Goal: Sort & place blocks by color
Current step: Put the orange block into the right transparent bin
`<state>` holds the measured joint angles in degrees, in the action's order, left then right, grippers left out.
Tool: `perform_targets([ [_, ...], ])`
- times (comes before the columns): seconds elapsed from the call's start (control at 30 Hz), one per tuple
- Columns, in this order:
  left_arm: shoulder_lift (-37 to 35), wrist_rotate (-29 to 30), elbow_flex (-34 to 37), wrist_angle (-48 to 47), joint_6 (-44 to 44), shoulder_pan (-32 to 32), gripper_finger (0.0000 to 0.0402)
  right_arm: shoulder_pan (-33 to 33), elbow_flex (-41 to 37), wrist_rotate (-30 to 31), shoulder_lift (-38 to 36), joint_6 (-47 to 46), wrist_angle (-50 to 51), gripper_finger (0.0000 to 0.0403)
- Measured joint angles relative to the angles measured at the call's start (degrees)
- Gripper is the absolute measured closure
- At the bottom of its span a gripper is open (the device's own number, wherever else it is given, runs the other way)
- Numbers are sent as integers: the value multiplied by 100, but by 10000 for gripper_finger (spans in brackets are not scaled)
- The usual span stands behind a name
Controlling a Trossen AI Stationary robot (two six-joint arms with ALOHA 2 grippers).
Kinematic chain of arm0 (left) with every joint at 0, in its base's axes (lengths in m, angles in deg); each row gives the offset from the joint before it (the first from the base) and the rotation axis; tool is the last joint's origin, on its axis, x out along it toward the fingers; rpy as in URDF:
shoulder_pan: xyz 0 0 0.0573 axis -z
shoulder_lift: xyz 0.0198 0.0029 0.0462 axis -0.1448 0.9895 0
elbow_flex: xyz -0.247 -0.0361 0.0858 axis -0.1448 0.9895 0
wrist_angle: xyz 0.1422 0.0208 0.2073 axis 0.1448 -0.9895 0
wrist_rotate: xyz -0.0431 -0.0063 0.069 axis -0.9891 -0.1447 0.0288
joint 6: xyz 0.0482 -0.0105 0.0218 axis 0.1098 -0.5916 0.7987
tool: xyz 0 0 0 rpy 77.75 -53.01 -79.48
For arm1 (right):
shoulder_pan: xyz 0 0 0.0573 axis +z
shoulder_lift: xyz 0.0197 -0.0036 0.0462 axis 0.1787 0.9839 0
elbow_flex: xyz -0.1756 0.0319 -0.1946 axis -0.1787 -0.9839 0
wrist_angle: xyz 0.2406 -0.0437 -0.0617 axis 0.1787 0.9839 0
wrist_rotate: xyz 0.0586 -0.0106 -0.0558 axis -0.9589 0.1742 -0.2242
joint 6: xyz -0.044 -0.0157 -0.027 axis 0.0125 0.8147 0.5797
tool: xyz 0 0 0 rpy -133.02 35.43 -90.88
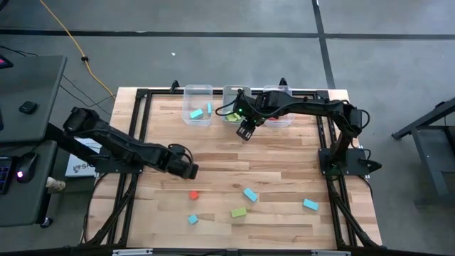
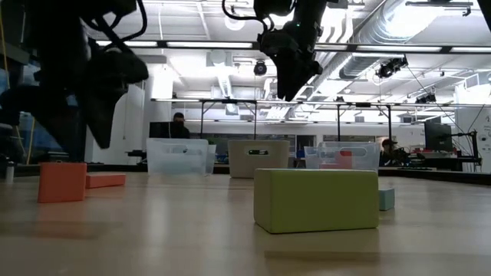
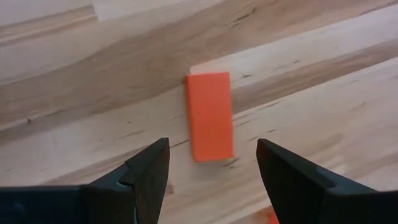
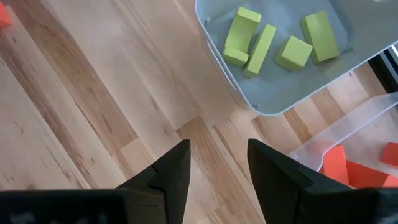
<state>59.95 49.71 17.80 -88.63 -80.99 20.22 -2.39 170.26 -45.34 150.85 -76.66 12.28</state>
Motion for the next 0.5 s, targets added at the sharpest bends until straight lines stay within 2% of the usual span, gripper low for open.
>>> perform_targets([
  [0.13,333,-10,0,88,-51,70,179,0,0,1,2,0,-1,254],
  [0.3,677,-47,0,709,-31,136,179,0,0,1,2,0,-1,254],
  [0.5,917,-120,0,666,-83,138,179,0,-2,1,2,0,1,254],
])
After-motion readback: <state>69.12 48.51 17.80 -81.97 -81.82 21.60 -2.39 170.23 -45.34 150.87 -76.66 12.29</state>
